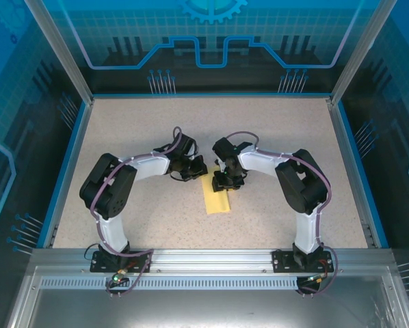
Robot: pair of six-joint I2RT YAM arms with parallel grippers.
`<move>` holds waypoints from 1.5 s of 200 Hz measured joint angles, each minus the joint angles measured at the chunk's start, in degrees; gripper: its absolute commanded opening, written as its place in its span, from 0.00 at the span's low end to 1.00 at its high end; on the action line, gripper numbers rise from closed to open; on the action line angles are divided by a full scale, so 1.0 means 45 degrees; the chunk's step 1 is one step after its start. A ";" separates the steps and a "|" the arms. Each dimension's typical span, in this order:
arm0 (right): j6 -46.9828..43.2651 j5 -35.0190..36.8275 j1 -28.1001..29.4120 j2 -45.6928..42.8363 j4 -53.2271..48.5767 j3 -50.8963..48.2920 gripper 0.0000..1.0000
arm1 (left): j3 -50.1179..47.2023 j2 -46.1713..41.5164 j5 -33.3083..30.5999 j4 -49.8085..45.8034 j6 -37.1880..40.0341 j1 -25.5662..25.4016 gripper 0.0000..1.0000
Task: Fold a paper plane with a square sheet of paper (pick it up from the middle)
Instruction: Fold the square sheet of paper in half at the center of the table.
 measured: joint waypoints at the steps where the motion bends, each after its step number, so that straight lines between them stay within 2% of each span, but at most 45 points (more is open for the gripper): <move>1: 0.0000 0.0000 0.0000 0.0000 0.0005 0.0000 0.44 | 0.0000 -0.0010 -0.0010 0.0000 -0.0005 0.0000 0.04; 58: -0.0102 0.0000 0.0024 0.0049 -0.0083 0.0073 0.46 | -0.0466 -0.0539 -0.0243 0.0146 -0.0058 -0.0010 0.04; 300: -0.0384 0.0170 0.0112 0.0418 -0.0665 0.0588 0.47 | -0.0675 -0.0379 -0.0044 0.0238 -0.0141 -0.0238 0.02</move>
